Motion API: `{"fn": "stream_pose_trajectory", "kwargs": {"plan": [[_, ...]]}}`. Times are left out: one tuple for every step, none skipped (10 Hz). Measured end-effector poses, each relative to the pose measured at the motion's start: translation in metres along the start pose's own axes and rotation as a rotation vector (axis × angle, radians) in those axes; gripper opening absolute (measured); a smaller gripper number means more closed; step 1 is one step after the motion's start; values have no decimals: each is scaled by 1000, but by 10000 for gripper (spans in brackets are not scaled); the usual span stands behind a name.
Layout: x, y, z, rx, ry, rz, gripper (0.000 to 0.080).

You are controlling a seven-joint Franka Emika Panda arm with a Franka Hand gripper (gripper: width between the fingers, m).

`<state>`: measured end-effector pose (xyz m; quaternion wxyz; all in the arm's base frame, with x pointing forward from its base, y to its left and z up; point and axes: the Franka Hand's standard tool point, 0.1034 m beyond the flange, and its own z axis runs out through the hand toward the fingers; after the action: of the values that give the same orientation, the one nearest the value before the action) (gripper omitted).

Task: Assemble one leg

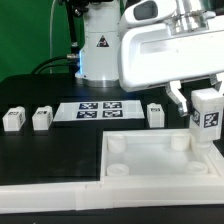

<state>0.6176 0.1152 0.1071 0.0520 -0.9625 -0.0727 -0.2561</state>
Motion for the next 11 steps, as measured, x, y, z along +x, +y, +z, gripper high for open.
{"fn": "stream_pose_trajectory", "kwargs": {"plan": [[-4, -2, 4, 2, -4, -1, 290], [-8, -2, 8, 3, -12, -1, 290], [-11, 0, 11, 3, -17, -3, 290], [-13, 1, 15, 2, -22, -4, 290], [-13, 2, 16, 2, -22, -6, 290], [-12, 6, 17, -1, -22, -18, 290], [-11, 8, 19, -2, -21, -20, 290], [-12, 9, 20, -2, -22, -21, 290], [-15, 8, 23, -1, -26, -22, 290], [-15, 7, 25, -1, -9, -23, 290], [-17, 6, 27, -1, 11, -25, 290]]}}
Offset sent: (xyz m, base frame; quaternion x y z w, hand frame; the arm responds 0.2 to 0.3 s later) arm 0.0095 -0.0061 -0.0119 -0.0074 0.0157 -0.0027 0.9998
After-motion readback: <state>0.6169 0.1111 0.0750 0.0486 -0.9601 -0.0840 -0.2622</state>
